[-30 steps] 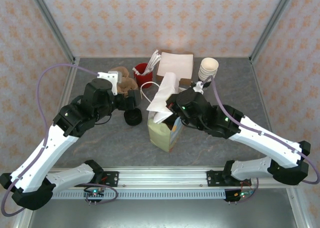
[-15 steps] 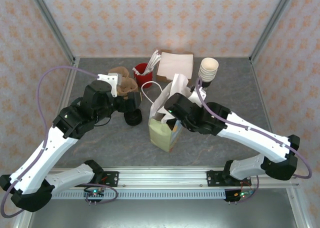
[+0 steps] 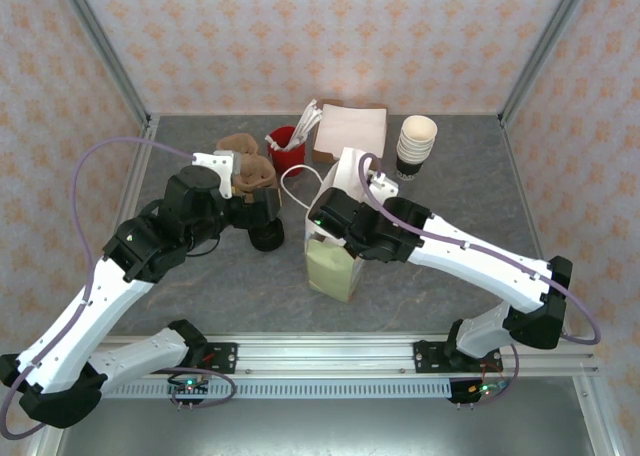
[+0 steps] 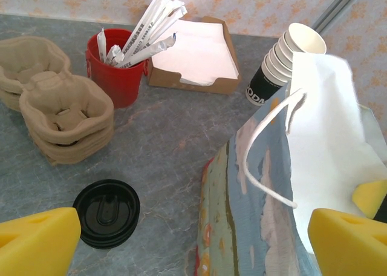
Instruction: Pack the takeout coffee
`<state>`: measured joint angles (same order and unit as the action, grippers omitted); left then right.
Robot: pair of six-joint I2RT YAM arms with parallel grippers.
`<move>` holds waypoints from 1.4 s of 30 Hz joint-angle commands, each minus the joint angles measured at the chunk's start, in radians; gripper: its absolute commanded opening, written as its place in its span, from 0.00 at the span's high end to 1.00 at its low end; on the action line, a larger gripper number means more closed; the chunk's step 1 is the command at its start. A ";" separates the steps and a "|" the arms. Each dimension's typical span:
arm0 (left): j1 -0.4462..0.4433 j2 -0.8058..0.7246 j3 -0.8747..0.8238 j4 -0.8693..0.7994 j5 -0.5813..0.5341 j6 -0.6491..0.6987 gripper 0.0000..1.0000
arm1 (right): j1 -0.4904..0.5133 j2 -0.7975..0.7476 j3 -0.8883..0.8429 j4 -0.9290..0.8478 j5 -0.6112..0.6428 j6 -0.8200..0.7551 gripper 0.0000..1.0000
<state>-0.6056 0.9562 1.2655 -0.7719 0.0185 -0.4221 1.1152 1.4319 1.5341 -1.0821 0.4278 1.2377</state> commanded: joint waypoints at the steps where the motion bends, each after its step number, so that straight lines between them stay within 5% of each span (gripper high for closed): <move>1: 0.013 -0.020 -0.008 0.020 -0.002 -0.012 0.03 | 0.006 -0.018 0.051 -0.034 0.000 -0.033 0.69; 13: 0.013 -0.021 -0.006 0.028 -0.002 -0.017 0.03 | 0.001 -0.030 0.215 -0.082 0.094 -0.159 0.47; 21: 0.013 -0.014 -0.006 0.035 -0.003 -0.019 0.03 | -0.081 -0.020 0.173 0.041 -0.010 -0.254 0.55; 42: 0.013 -0.002 -0.013 0.033 -0.021 -0.018 0.03 | -0.222 0.151 0.121 0.097 -0.083 -0.337 0.56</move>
<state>-0.5995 0.9581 1.2648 -0.7658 0.0181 -0.4229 0.9039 1.5513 1.6585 -1.0000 0.3649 0.9249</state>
